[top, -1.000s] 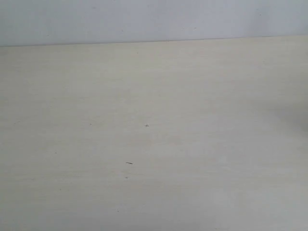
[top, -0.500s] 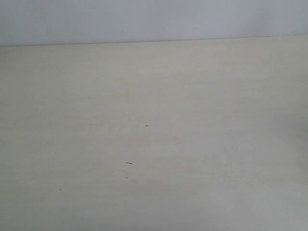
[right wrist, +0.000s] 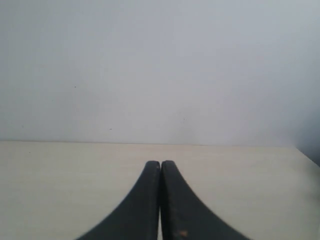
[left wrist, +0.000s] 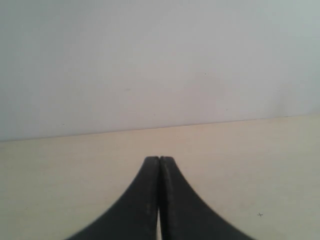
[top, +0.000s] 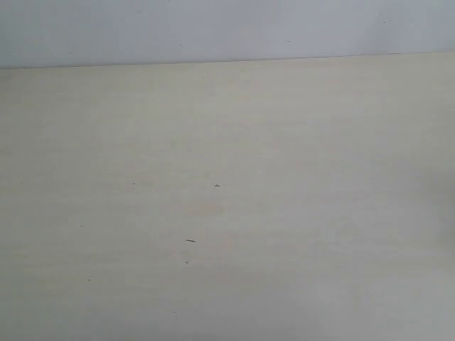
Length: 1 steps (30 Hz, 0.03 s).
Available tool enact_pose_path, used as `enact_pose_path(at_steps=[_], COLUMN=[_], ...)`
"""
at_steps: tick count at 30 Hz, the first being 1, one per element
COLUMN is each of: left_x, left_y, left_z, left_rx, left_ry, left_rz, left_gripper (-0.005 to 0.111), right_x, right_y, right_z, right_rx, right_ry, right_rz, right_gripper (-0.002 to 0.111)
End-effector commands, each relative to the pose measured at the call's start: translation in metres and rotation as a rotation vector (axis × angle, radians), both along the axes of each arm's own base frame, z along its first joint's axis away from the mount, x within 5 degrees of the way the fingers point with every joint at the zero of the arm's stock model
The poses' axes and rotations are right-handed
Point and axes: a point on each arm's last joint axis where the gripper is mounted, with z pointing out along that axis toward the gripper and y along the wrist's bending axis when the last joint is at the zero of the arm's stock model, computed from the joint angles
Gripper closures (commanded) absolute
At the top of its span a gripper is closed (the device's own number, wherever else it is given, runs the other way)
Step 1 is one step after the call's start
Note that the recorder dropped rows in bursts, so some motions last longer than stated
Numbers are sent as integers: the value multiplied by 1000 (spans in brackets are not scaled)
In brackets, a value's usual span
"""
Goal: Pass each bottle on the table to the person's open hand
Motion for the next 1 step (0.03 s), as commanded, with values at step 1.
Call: enact_pose_path(at_steps=[1], left_x=[0], left_y=[0], left_z=[-1], left_rx=[-9], left_ry=[7], left_rz=[4], left_gripper=[107], right_x=[0], right_y=[0], right_z=[0], right_rx=[-6], right_ry=[-11], right_rz=[-3], right_gripper=[108])
